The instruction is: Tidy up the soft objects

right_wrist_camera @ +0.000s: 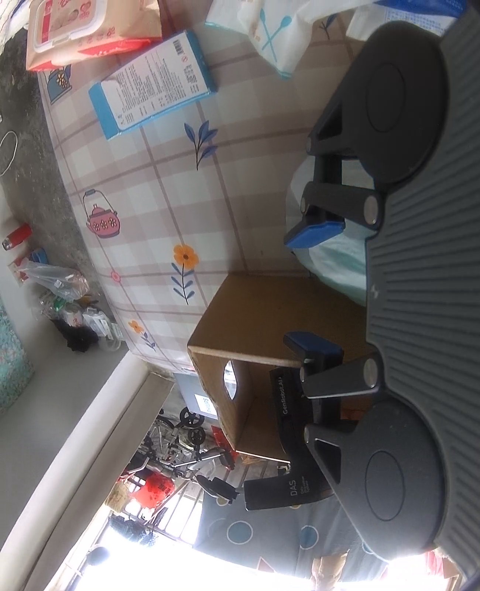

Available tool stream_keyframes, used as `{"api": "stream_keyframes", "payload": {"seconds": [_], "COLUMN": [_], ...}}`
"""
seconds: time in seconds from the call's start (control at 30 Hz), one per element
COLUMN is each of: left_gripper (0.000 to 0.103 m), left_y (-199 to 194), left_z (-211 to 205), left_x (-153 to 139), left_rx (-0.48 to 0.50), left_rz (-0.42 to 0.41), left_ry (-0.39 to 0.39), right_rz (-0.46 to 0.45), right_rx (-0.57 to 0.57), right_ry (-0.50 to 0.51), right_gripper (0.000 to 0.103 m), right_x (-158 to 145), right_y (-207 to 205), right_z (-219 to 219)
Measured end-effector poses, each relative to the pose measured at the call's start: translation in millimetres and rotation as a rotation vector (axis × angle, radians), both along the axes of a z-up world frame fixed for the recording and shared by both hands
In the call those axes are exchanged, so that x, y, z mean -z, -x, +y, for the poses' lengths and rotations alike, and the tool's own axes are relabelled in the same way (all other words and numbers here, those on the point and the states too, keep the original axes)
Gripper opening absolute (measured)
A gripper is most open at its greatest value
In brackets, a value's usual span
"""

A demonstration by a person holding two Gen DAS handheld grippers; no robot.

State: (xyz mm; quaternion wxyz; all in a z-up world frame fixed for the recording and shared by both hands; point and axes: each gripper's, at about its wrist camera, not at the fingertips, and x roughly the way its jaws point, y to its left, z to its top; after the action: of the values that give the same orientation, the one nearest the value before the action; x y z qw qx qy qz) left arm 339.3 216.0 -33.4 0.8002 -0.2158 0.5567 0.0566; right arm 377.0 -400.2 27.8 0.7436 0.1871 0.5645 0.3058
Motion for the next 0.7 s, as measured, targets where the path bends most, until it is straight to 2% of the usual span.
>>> {"api": "stream_keyframes", "payload": {"seconds": [0.07,0.2,0.4,0.57,0.7], "left_gripper": [0.048,0.07,0.083,0.085,0.085], "left_y": [1.5,15.8,52.6,69.8,46.8], "left_z": [3.0,3.9,-9.2,-64.9,-130.7], "left_x": [-3.4,-18.0,-76.0,-124.4,-132.6], "left_rx": [-0.003,-0.042,-0.033,0.101,0.266], "left_rz": [-0.009,-0.065,-0.227,-0.372,-0.398], "left_ry": [-0.012,-0.053,-0.129,-0.261,-0.277], "right_rz": [-0.003,-0.036,-0.107,-0.164,-0.165], "right_rx": [0.009,0.029,0.094,0.158,0.201], "right_ry": [0.002,0.0,0.003,0.019,0.018], "right_gripper": [0.05,0.05,0.05,0.05,0.05], "right_x": [-0.2,-8.9,-33.5,-47.3,-44.9], "right_y": [-0.3,0.0,-1.9,-8.7,-21.6], "right_z": [-4.7,-20.7,-62.5,-101.9,-128.1]}}
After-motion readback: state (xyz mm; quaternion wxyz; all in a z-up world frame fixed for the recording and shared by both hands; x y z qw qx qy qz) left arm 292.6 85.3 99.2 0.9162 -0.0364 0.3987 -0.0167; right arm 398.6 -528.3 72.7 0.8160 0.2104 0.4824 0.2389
